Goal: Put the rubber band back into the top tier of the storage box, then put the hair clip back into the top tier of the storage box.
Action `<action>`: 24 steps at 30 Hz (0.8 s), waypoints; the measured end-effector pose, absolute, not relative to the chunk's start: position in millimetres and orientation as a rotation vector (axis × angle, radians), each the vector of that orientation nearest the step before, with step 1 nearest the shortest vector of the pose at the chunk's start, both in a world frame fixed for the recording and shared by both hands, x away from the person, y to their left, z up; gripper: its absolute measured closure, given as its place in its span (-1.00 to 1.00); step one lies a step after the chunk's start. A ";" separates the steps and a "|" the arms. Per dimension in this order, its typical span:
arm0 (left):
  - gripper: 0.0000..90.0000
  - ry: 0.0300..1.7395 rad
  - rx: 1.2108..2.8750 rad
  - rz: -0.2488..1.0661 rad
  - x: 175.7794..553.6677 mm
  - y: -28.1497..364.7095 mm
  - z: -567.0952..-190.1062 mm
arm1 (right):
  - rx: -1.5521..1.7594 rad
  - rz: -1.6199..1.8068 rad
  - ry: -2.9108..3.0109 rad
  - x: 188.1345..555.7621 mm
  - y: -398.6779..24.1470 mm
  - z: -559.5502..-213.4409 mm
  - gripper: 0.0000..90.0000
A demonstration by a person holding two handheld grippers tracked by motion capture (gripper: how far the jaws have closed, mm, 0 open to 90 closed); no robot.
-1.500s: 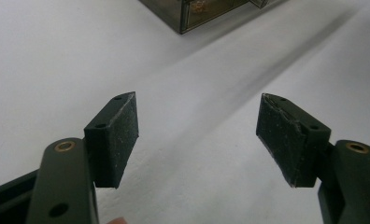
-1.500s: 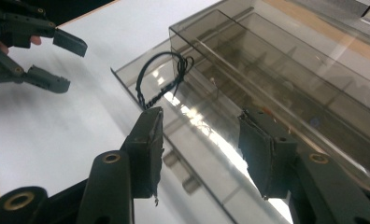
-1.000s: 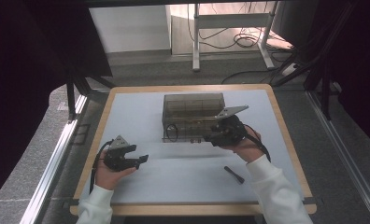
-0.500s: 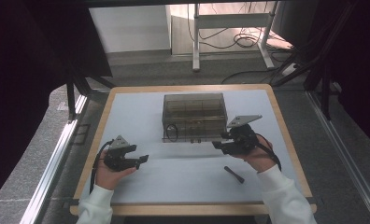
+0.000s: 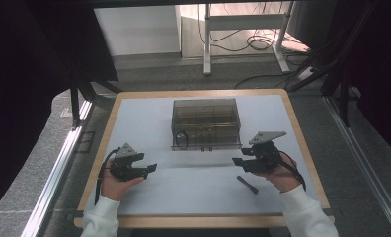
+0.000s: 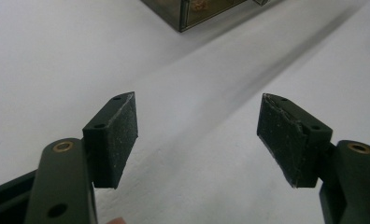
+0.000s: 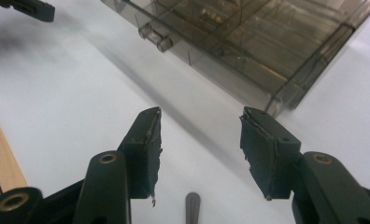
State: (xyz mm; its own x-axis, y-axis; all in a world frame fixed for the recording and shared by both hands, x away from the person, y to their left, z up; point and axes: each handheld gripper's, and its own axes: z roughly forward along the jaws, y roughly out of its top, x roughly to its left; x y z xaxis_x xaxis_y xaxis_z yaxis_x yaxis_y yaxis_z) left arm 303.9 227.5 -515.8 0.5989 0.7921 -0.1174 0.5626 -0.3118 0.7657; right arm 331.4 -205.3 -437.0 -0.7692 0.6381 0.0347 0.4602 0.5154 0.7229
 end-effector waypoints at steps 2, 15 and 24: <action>-0.34 1.073 2.012 0.359 303.9 227.6 -515.7 | 0.947 1.096 2.521 330.0 -207.4 -439.1 0.07; -0.34 1.074 2.009 0.360 304.2 227.7 -514.8 | 0.996 1.006 2.539 321.0 -222.8 -458.2 0.07; -0.34 1.068 2.009 0.365 303.5 226.7 -513.3 | 1.021 0.937 2.556 314.2 -230.2 -465.9 0.07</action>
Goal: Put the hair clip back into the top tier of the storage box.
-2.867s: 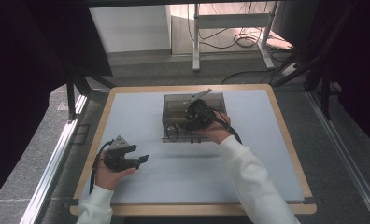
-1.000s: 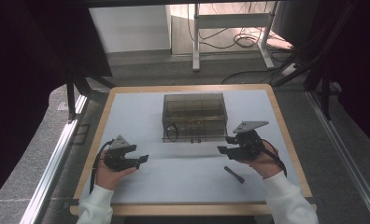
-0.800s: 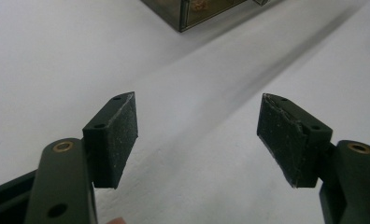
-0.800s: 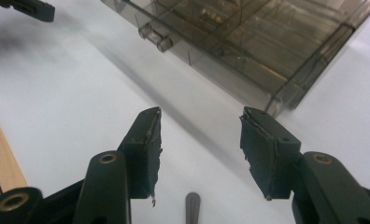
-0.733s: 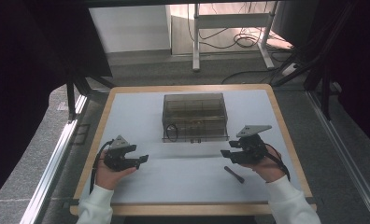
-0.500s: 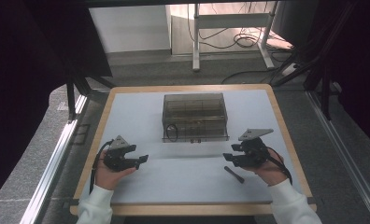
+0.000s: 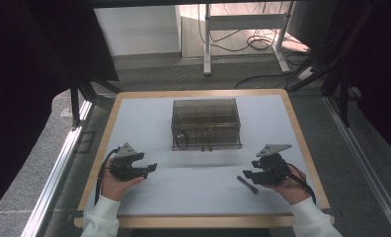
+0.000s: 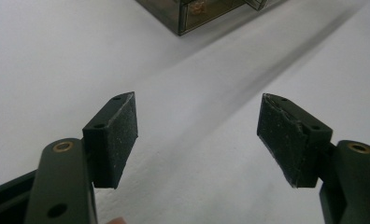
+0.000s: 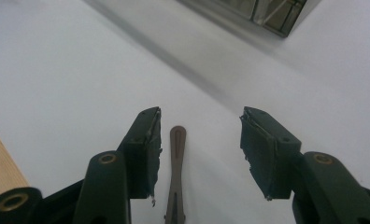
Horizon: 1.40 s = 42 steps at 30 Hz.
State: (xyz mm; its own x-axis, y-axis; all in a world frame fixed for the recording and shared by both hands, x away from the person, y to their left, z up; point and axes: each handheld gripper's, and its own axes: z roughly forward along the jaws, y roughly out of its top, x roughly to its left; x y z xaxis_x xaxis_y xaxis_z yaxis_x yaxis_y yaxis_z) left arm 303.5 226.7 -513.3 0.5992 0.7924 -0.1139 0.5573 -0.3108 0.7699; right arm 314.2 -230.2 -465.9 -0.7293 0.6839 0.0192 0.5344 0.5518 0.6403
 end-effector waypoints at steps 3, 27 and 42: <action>-0.34 1.068 2.009 0.363 303.5 226.5 -513.4 | 1.026 0.925 2.566 312.4 -230.6 -468.5 0.07; -0.35 1.068 2.003 0.369 303.2 227.6 -512.7 | 1.084 0.679 2.722 306.8 -225.6 -493.0 0.37; -0.35 1.068 2.003 0.369 303.1 227.8 -512.6 | 1.138 0.610 2.767 307.5 -226.4 -497.4 0.76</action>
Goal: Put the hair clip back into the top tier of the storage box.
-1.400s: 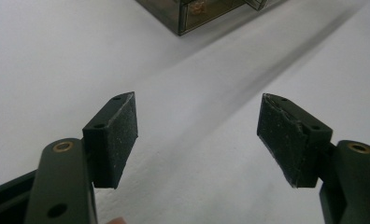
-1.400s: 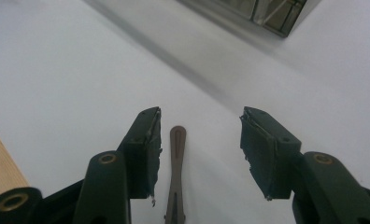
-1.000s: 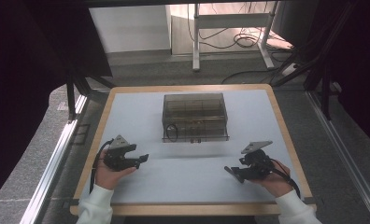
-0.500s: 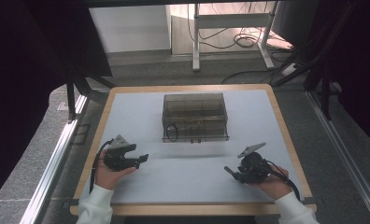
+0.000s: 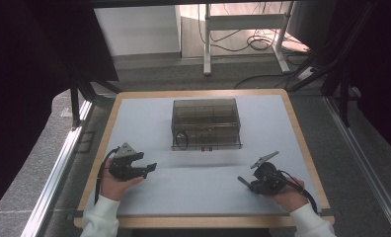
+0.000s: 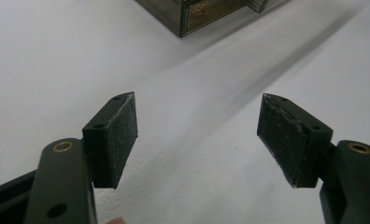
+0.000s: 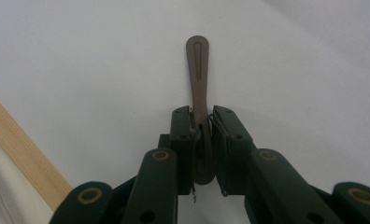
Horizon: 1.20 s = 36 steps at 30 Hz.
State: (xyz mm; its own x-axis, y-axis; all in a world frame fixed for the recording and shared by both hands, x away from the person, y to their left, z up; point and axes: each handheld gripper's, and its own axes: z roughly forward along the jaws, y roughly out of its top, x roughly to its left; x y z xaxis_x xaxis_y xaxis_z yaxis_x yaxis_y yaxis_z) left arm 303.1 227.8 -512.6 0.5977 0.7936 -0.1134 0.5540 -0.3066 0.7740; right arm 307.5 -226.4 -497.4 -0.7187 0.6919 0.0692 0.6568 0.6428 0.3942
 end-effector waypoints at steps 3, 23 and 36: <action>-0.35 1.069 2.003 0.369 303.2 227.9 -512.6 | 1.136 0.605 2.769 308.2 -227.6 -495.8 0.77; -0.35 1.071 2.007 0.366 304.2 228.0 -513.8 | 1.064 0.790 2.727 314.3 -225.1 -463.7 0.78; -0.35 1.070 2.007 0.364 304.8 227.9 -514.2 | 0.990 0.955 2.691 320.7 -218.4 -426.8 0.78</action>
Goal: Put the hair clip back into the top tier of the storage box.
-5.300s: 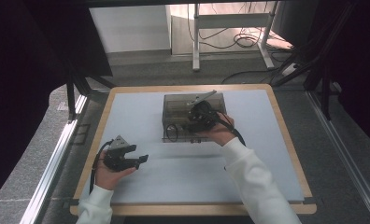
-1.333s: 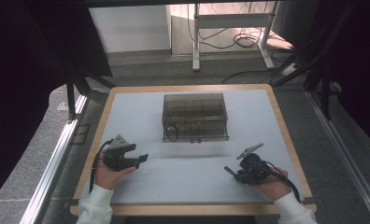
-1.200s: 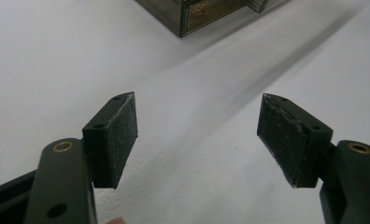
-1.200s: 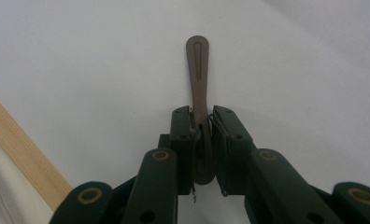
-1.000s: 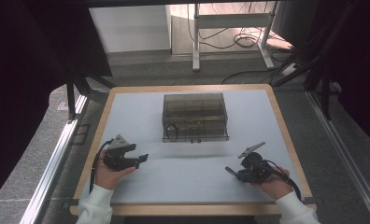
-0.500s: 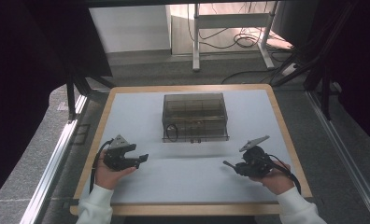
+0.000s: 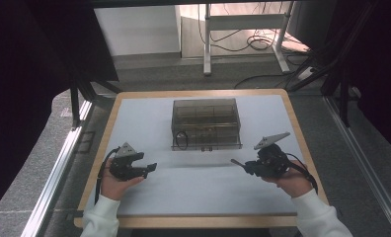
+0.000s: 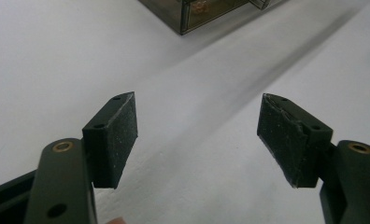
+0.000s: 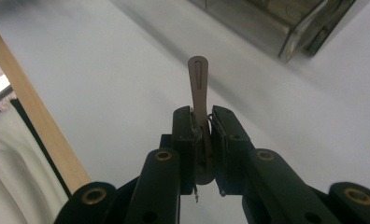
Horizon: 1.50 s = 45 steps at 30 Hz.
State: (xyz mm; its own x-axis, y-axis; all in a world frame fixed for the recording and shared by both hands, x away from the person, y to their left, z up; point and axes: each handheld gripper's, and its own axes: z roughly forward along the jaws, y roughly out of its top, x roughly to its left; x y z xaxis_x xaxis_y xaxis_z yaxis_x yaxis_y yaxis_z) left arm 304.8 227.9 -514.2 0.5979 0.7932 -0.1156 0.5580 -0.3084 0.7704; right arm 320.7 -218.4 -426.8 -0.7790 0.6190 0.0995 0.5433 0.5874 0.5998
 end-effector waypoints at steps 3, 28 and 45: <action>-0.35 1.075 2.004 0.365 305.0 228.4 -514.6 | 0.981 0.976 2.684 324.8 -216.3 -421.3 0.78; -0.35 1.077 2.009 0.361 306.4 229.2 -516.2 | 0.920 1.057 2.649 358.5 -190.0 -391.0 0.78; -0.35 1.079 2.010 0.361 307.0 230.7 -517.3 | 0.898 1.064 2.675 389.0 -155.8 -392.5 0.78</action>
